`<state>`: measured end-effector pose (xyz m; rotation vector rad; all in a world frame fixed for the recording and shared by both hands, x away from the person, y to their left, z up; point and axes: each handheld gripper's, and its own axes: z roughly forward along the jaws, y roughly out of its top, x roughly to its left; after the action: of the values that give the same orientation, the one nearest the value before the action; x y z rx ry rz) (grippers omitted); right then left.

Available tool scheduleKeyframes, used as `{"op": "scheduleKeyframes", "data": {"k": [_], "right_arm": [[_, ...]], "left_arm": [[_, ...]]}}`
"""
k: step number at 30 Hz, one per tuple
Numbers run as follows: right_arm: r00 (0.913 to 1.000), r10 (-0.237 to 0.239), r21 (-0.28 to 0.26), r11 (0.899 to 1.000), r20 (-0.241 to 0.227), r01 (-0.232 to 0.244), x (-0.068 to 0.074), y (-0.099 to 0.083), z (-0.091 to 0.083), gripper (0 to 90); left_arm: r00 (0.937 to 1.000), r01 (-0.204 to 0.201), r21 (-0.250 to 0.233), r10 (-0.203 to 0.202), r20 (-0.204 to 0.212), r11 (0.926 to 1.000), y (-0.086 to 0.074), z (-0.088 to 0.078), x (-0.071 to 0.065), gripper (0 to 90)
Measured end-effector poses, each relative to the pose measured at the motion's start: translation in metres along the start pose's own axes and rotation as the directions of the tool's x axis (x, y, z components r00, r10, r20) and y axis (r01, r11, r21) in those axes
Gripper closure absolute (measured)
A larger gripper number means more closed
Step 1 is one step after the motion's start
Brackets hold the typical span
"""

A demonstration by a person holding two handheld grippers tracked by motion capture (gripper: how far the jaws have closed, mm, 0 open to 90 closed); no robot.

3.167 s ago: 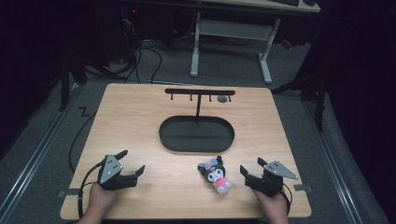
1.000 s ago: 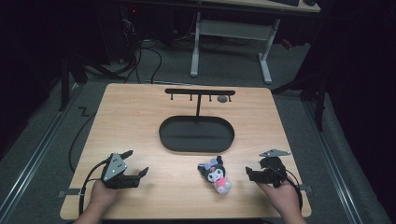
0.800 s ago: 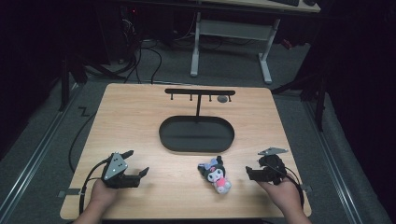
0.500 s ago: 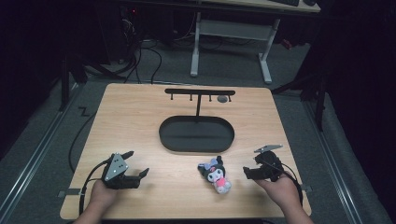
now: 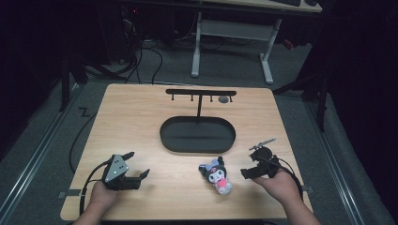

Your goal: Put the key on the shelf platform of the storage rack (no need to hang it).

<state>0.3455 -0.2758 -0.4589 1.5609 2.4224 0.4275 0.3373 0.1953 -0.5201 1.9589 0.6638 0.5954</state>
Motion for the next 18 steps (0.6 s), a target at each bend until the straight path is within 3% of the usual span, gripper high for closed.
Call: {"op": "scheduleKeyframes", "data": {"k": [5, 11, 18], "right_arm": [[1.0, -0.005, 0.065, 0.998, 0.008, 0.004, 0.001, 0.002, 0.002, 13.4], [0.9981, -0.049, 0.107, 0.993, 0.038, 0.045, 0.009, 0.001, -0.005, 10.2], [0.9989, -0.043, 0.168, 0.985, -0.022, 0.046, 0.027, 0.002, -0.012, 6.5]], "left_arm": [[1.0, -0.01, 0.001, 0.01, -0.001, 1.0, 0.0, 0.001, -0.001, 15.4], [1.0, -0.009, 0.004, 0.009, -0.001, 1.0, 0.0, 0.001, -0.001, 15.4], [0.9999, -0.015, 0.003, 0.015, 0.002, 0.9999, 0.0, 0.001, -0.002, 15.4]]}}
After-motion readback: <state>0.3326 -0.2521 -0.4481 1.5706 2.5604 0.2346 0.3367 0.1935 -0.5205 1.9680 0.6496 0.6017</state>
